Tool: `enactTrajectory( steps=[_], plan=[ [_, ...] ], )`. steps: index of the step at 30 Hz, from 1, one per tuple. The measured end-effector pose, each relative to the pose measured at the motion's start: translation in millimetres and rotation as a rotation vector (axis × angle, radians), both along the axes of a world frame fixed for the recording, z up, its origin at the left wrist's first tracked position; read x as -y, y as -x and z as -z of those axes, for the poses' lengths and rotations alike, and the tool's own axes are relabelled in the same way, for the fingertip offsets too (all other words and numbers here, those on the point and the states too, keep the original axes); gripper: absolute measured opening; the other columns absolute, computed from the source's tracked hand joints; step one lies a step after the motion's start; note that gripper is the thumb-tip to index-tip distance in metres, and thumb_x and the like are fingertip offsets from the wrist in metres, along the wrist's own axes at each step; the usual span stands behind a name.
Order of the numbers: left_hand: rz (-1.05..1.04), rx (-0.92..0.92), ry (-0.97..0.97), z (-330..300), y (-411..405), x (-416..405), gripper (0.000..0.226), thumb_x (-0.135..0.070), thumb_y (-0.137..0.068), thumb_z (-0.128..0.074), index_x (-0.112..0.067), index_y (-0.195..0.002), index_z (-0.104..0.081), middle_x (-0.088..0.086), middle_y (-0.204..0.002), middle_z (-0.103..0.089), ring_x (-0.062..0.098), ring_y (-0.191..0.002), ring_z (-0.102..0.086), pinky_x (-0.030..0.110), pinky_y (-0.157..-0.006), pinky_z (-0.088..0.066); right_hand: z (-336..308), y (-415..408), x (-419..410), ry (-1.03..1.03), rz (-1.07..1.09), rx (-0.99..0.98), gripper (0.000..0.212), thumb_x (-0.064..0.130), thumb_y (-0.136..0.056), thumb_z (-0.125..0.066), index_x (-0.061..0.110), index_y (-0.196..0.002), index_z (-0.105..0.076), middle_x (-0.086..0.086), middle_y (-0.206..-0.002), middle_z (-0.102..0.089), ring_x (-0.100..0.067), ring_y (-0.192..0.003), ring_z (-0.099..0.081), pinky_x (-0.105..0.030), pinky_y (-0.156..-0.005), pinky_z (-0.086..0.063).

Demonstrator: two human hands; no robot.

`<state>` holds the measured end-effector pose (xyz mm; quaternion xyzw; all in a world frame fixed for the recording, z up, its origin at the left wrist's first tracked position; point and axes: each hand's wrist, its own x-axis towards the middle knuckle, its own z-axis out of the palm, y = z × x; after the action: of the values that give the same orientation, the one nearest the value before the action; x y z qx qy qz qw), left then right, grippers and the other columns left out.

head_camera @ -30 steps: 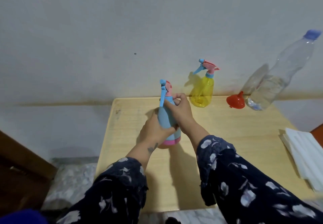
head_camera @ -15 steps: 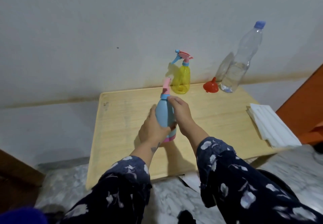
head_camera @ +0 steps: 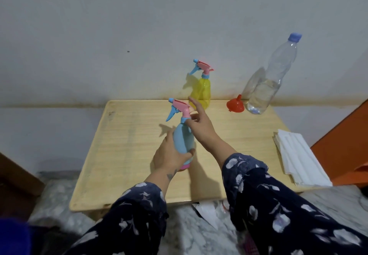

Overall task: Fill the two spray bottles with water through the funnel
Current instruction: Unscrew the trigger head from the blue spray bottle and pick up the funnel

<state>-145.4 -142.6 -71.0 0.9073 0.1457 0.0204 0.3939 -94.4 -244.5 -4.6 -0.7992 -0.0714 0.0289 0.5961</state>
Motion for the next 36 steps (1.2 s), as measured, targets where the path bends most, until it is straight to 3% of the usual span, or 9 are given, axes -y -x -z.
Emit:
enactTrajectory(
  steps=[3,7,10,14,21,25,29,33,36],
  plan=[
    [-0.037,0.005,0.018,5.6,1.2,11.6,0.089,-0.06,-0.064,-0.075,-0.037,-0.134,-0.025,-0.008,-0.116,-0.059,0.023,-0.098,-0.061,0.03,-0.065,-0.041,4.7,-3.3,5.1,0.106,-0.031,0.11,0.053,0.02,-0.082,-0.067,0.038,-0.128,-0.048,0.014,-0.09,-0.063,-0.005,-0.075,-0.056,-0.018,-0.067,-0.045],
    [-0.076,0.04,0.044,8.3,0.3,19.6,0.085,-0.062,-0.06,-0.073,-0.043,-0.126,-0.023,-0.009,-0.111,-0.059,0.024,-0.095,-0.061,0.032,-0.065,-0.042,2.3,-11.8,10.3,0.058,-0.06,0.162,0.053,0.012,-0.082,-0.067,0.03,-0.129,-0.052,-0.001,-0.097,-0.069,-0.014,-0.079,-0.061,-0.013,-0.067,-0.044],
    [-0.07,0.025,0.063,10.3,3.0,20.0,0.082,-0.065,-0.056,-0.07,-0.049,-0.122,-0.023,-0.012,-0.103,-0.058,0.023,-0.086,-0.061,0.035,-0.065,-0.048,-11.5,-21.7,16.0,-0.044,-0.065,0.151,0.054,0.012,-0.085,-0.065,0.03,-0.133,-0.048,-0.007,-0.085,-0.064,-0.014,-0.072,-0.056,-0.021,-0.069,-0.045],
    [-0.042,0.04,0.08,11.5,8.8,19.4,0.08,-0.061,-0.057,-0.073,-0.051,-0.123,-0.028,-0.013,-0.103,-0.058,0.022,-0.086,-0.06,0.038,-0.07,-0.052,-41.6,-44.6,26.5,-0.098,0.009,0.157,0.055,0.013,-0.089,-0.061,0.028,-0.138,-0.042,-0.016,-0.097,-0.063,-0.02,-0.081,-0.056,-0.03,-0.077,-0.047],
    [-0.058,0.071,0.149,16.8,15.9,19.2,0.083,-0.041,-0.066,-0.083,-0.043,-0.132,-0.033,-0.008,-0.114,-0.059,0.023,-0.098,-0.059,0.043,-0.081,-0.053,-67.3,-82.2,56.1,-0.15,0.152,0.097,0.055,0.02,-0.09,-0.058,0.023,-0.14,-0.036,0.001,-0.111,-0.057,-0.019,-0.098,-0.063,-0.031,-0.086,-0.051],
    [-0.075,0.086,0.178,20.3,17.4,18.6,0.085,-0.04,-0.065,-0.085,-0.041,-0.134,-0.034,-0.006,-0.116,-0.059,0.024,-0.101,-0.059,0.045,-0.085,-0.052,-38.2,-90.9,75.8,0.031,0.098,-0.035,0.053,0.012,-0.088,-0.06,0.014,-0.137,-0.041,-0.004,-0.113,-0.054,-0.019,-0.086,-0.061,-0.025,-0.066,-0.047],
    [-0.1,0.105,0.207,26.4,21.4,20.1,0.084,-0.041,-0.063,-0.086,-0.044,-0.13,-0.036,-0.008,-0.116,-0.059,0.021,-0.101,-0.059,0.044,-0.084,-0.053,25.0,-73.3,87.7,0.208,0.029,-0.193,0.057,0.006,-0.081,-0.067,0.008,-0.134,-0.047,-0.004,-0.099,-0.057,-0.024,-0.082,-0.061,-0.036,-0.079,-0.05],
    [-0.115,0.116,0.2,31.4,21.9,20.5,0.085,-0.041,-0.061,-0.087,-0.047,-0.128,-0.035,-0.01,-0.113,-0.059,0.018,-0.099,-0.059,0.037,-0.079,-0.052,78.0,-50.4,96.7,0.32,-0.014,-0.3,0.055,0.009,-0.08,-0.07,0.006,-0.131,-0.05,-0.011,-0.113,-0.059,-0.024,-0.096,-0.058,-0.041,-0.093,-0.051],
    [-0.118,0.117,0.196,30.7,23.1,20.2,0.086,-0.044,-0.06,-0.087,-0.051,-0.126,-0.032,-0.015,-0.107,-0.058,0.014,-0.094,-0.058,0.026,-0.066,-0.045,95.3,-39.7,100.3,0.338,-0.019,-0.355,0.046,0.011,-0.081,-0.068,0.009,-0.125,-0.054,-0.003,-0.098,-0.061,-0.019,-0.087,-0.057,-0.035,-0.083,-0.05]
  ],
)
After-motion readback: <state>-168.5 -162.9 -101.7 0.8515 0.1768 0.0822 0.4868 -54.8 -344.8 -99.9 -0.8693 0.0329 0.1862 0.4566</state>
